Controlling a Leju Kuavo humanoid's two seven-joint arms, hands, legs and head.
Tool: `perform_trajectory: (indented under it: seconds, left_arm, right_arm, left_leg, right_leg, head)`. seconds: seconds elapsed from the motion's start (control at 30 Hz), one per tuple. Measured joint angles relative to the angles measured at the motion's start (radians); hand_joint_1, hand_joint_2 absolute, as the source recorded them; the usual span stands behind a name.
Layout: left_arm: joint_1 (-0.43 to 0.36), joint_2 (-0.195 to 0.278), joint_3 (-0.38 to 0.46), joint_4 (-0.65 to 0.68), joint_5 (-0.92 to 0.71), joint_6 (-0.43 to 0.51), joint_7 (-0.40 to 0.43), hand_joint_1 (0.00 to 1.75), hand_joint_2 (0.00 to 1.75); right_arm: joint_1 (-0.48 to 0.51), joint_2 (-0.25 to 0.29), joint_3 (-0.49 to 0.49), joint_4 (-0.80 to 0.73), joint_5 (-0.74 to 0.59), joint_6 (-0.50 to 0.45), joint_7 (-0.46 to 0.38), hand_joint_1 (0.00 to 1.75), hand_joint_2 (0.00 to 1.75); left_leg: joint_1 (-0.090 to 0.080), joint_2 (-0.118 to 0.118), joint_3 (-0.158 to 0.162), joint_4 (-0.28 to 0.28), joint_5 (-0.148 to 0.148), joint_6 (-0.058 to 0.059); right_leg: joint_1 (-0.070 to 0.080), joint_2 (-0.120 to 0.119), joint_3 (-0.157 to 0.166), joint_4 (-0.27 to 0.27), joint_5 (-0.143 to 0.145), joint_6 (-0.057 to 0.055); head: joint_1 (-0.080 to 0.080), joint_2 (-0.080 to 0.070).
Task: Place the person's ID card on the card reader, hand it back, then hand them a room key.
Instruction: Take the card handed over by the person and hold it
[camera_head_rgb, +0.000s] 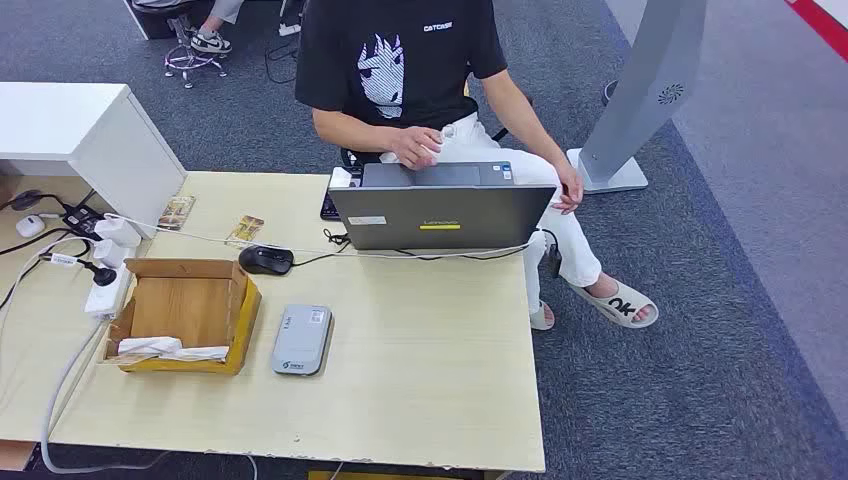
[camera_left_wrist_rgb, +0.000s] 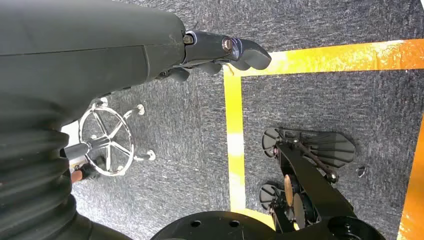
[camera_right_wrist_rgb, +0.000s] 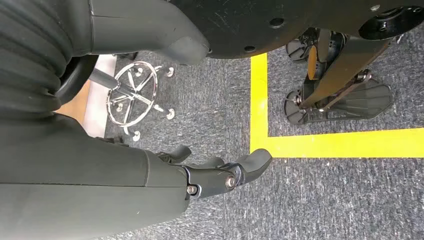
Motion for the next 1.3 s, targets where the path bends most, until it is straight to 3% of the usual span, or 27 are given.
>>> perform_trajectory:
  seconds: [0.27,0.83,0.9,0.97,1.03,1.3]
  left_arm:
    - [-0.031,-0.013,0.105,0.000,-0.081,0.051,-0.029,0.00,1.75]
    - [-0.132,-0.090,0.559,0.012,-0.341,0.204,-0.075,0.00,1.75]
    - [-0.142,-0.103,0.617,0.016,-0.366,0.226,-0.083,0.00,1.75]
    - [-0.151,-0.113,0.672,0.020,-0.389,0.250,-0.091,0.00,1.75]
    - [-0.161,-0.123,0.726,0.026,-0.411,0.277,-0.094,0.00,1.75]
    - [-0.181,-0.134,0.919,0.058,-0.429,0.458,-0.075,0.00,1.75]
  right_arm:
    - [-0.031,0.003,0.000,0.018,0.047,-0.052,0.009,0.00,1.75]
    - [-0.125,0.039,-0.041,0.106,0.222,-0.216,0.134,0.00,1.75]
    - [-0.132,0.047,-0.052,0.116,0.240,-0.244,0.144,0.00,0.87]
    - [-0.139,0.054,-0.063,0.126,0.258,-0.272,0.153,0.00,0.87]
    - [-0.146,0.062,-0.074,0.136,0.276,-0.302,0.162,0.00,1.75]
    - [-0.160,0.073,-0.115,0.170,0.331,-0.404,0.221,0.00,1.75]
  left_leg:
    - [0.000,0.000,0.000,0.000,0.000,0.000]
    - [0.000,0.000,0.000,0.000,0.000,0.000]
    - [0.000,0.000,0.000,0.000,0.000,0.000]
    - [0.000,0.000,0.000,0.000,0.000,0.000]
    - [0.000,0.000,0.000,0.000,0.000,0.000]
    - [0.000,0.000,0.000,0.000,0.000,0.000]
  right_leg:
    - [0.000,0.000,0.000,0.000,0.000,0.000]
    - [0.000,0.000,0.000,0.000,0.000,0.000]
    - [0.000,0.000,0.000,0.000,0.000,0.000]
    - [0.000,0.000,0.000,0.000,0.000,0.000]
    - [0.000,0.000,0.000,0.000,0.000,0.000]
    - [0.000,0.000,0.000,0.000,0.000,0.000]
  head:
    - [0.000,0.000]
    - [0.000,0.000]
    - [0.000,0.000]
    - [0.000,0.000]
    - [0.000,0.000]
    - [0.000,0.000]
